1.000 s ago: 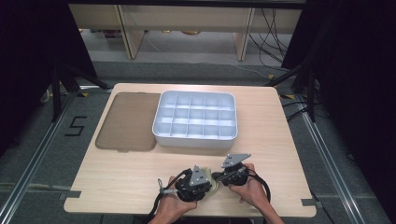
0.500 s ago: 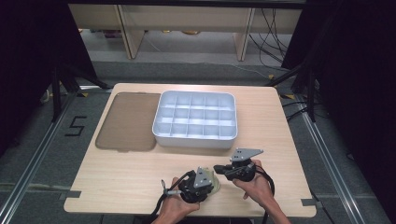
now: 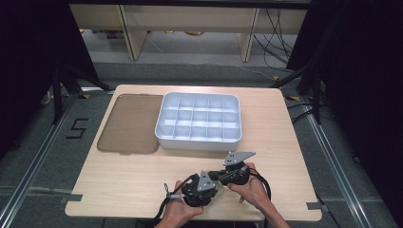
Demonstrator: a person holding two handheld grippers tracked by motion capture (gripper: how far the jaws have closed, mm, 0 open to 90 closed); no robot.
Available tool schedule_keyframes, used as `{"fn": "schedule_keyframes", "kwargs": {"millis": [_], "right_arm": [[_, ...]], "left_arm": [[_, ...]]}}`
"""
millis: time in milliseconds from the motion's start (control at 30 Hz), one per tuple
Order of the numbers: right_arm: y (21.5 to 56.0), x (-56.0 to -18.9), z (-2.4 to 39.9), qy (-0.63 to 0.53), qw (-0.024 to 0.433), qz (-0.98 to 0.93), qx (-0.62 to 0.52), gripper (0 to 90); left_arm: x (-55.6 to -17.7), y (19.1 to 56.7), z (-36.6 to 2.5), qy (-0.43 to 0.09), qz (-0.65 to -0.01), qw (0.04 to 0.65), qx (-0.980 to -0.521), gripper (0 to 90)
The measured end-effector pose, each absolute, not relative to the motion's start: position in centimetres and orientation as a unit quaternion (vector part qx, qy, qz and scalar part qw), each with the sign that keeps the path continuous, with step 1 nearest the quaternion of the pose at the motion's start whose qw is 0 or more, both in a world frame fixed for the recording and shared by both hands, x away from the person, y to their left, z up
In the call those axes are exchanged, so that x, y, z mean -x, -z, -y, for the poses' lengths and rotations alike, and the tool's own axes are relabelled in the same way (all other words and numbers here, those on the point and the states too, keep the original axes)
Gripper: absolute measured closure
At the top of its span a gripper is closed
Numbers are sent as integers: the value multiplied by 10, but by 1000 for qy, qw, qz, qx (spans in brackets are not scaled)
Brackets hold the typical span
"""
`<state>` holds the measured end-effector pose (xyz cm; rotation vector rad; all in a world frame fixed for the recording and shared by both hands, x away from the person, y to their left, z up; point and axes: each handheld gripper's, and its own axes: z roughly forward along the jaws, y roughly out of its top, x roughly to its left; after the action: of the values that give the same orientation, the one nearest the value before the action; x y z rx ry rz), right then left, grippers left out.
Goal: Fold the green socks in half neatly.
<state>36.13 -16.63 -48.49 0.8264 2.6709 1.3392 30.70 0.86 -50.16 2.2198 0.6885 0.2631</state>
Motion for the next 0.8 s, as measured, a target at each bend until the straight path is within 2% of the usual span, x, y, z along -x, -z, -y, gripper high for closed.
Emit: {"fn": "schedule_keyframes", "kwargs": {"millis": [333, 567, 700, 800], "right_arm": [[499, -371, 171, -408, 27, -870, -274, 893], [499, -370, 171, -405, 26, -871, -277, 894], [499, -370, 171, -405, 26, -870, -280, 894], [499, -370, 171, -406, 27, -870, -280, 894]], "left_arm": [[-308, 502, -9, -103, -275, 396, -870, 812], [-310, 490, -17, -78, -278, 419, -861, 784], [-309, 475, -29, -47, -301, 457, -836, 776], [-310, 469, -36, -45, -301, 455, -837, 780]]}}
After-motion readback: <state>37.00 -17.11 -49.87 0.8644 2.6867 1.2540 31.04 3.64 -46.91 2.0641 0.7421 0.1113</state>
